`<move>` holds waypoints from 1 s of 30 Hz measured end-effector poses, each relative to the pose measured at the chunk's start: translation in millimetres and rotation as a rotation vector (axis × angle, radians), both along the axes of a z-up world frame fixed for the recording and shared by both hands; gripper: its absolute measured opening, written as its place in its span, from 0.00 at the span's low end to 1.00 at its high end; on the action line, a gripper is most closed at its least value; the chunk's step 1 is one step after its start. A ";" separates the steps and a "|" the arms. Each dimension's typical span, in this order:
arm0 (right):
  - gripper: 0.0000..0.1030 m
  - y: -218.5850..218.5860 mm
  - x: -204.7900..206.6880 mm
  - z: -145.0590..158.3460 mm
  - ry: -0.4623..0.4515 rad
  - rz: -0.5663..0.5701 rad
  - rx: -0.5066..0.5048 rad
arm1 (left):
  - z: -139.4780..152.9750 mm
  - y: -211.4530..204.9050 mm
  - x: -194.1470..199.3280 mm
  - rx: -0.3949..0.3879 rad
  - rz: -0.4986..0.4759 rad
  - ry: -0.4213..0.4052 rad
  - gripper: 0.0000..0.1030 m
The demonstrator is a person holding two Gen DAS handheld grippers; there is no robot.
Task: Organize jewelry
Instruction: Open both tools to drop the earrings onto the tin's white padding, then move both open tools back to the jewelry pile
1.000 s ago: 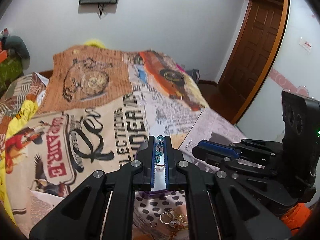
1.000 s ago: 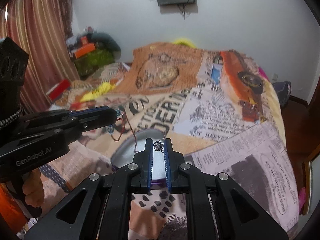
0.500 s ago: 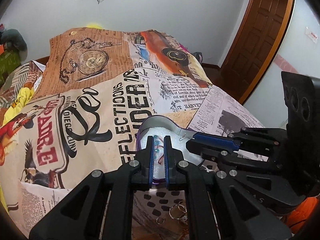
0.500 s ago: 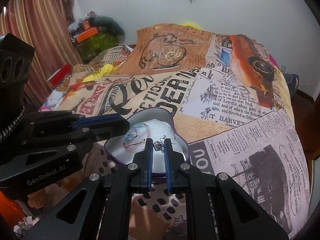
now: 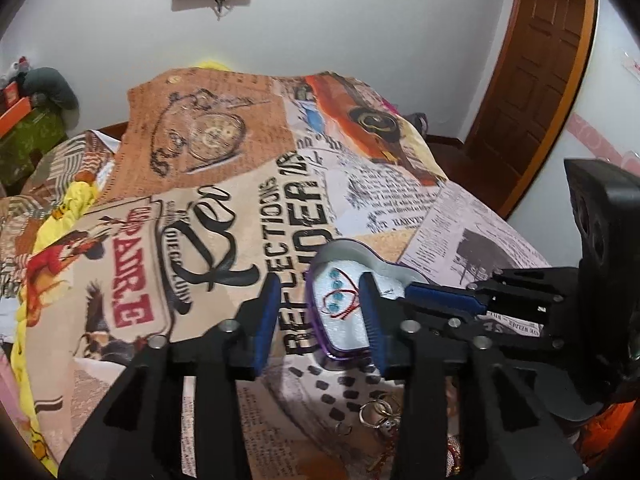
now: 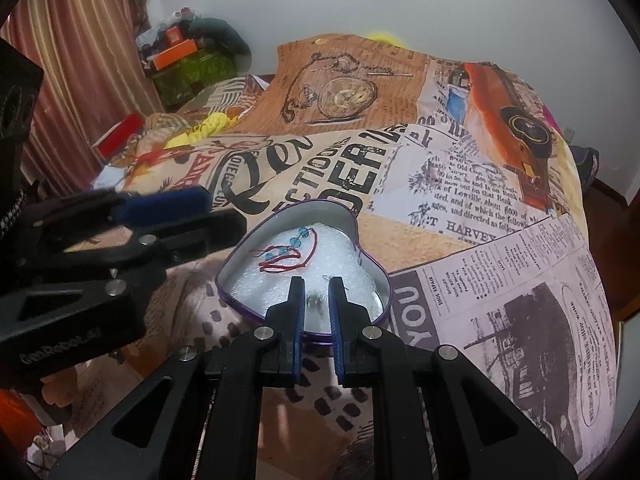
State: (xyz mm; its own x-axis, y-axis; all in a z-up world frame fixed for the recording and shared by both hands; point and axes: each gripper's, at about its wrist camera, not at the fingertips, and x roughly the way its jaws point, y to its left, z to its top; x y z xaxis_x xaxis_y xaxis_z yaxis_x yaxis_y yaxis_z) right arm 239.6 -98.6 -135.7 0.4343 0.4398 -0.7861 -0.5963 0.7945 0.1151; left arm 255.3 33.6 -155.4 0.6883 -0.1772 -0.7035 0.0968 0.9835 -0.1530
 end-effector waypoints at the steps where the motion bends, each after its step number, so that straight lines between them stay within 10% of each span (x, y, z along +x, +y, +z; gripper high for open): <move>1: 0.17 0.2 -1.3 1.1 -0.006 -0.002 -0.006 | 2.2 2.5 -1.4 -0.004 0.006 -0.003 0.39; 5: 0.43 -0.7 -6.7 8.2 -0.033 -0.017 -0.006 | 8.6 9.7 -7.4 -0.002 0.022 -0.013 0.40; 30: 0.43 -24.7 -66.8 58.8 -0.127 -0.081 0.035 | 29.8 9.6 -78.9 0.032 0.013 0.002 0.43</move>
State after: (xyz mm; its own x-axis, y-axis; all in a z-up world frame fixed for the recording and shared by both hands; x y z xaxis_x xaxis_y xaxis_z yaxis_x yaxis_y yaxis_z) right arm 172.7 -123.3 -76.9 0.5642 0.4253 -0.7077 -0.5418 0.8375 0.0713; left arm 176.4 43.2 -125.6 0.6894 -0.1453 -0.7097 0.0834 0.9891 -0.1215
